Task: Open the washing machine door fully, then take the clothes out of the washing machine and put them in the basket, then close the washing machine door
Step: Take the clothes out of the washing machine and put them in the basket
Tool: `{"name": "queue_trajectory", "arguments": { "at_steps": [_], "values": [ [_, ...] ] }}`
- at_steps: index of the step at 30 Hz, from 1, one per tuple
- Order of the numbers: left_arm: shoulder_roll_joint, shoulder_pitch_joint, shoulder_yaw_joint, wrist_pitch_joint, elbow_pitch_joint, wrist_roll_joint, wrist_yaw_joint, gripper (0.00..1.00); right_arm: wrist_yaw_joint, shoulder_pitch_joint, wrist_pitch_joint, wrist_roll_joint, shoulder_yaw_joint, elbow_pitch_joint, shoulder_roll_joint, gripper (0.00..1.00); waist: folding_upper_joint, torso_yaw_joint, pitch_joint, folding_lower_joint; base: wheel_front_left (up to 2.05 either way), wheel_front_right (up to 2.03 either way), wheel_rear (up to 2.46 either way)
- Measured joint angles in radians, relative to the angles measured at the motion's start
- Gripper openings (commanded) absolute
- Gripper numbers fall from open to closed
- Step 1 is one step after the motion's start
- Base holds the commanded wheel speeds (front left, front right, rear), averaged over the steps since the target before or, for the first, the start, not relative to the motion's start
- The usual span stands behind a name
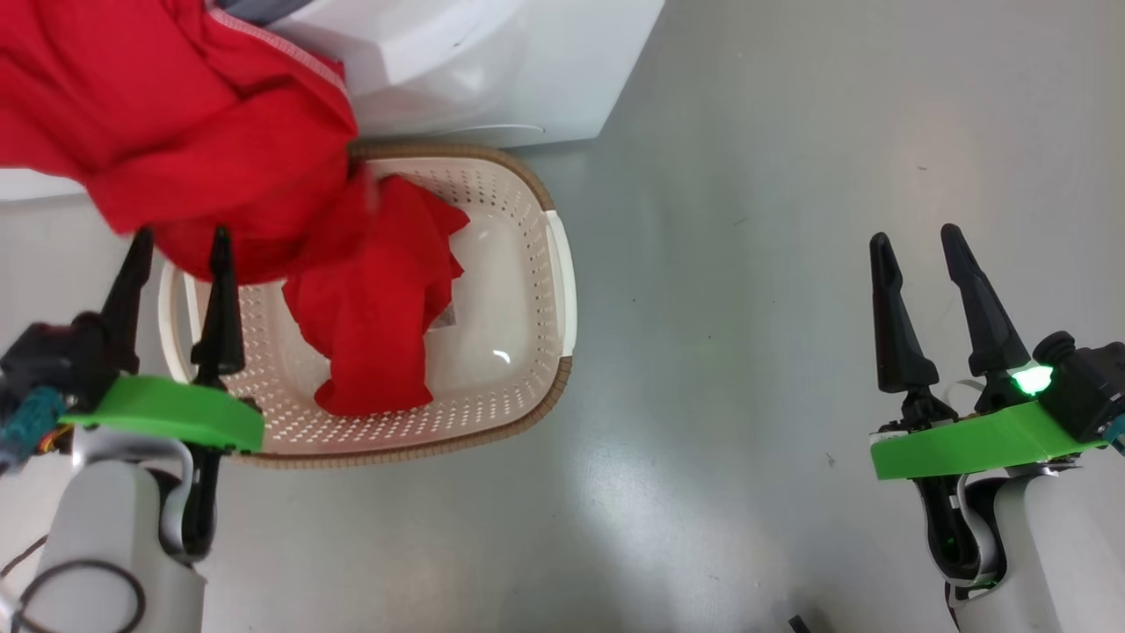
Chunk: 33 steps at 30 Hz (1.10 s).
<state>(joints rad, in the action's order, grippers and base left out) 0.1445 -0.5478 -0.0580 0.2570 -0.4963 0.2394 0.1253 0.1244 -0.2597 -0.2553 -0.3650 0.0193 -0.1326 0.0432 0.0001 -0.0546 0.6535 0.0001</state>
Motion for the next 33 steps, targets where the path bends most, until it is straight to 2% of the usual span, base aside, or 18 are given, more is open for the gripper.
{"name": "queue_trajectory", "arguments": {
  "at_steps": [9, 15, 28, 33],
  "values": [
    [0.004, 0.130, -0.008, 0.000, 0.197, -0.002, 0.000, 1.00, 0.000, 0.005, 0.000, 0.004, 0.007, -0.005, 0.001, 1.00, -0.0001, 0.018, -0.021, 0.0000, 0.00, 0.00, 0.00],
    [-0.004, 0.220, -0.049, 0.000, 0.292, -0.002, 0.000, 1.00, 0.000, 0.009, 0.000, 0.005, 0.006, -0.009, 0.001, 1.00, 0.0000, 0.015, -0.036, 0.0000, 0.00, 0.00, 0.00],
    [-0.018, 0.239, -0.042, 0.000, 0.333, -0.011, 0.000, 1.00, 0.000, 0.012, 0.000, 0.006, 0.006, -0.011, 0.001, 1.00, 0.0000, 0.012, -0.045, 0.0000, 0.00, 0.00, 0.00],
    [-0.015, 0.174, -0.016, 0.000, 0.325, -0.011, 0.000, 1.00, 0.000, 0.012, 0.000, 0.006, 0.007, -0.011, 0.001, 1.00, 0.0000, 0.018, -0.044, 0.0000, 0.00, 0.00, 0.00]
  ]
}}
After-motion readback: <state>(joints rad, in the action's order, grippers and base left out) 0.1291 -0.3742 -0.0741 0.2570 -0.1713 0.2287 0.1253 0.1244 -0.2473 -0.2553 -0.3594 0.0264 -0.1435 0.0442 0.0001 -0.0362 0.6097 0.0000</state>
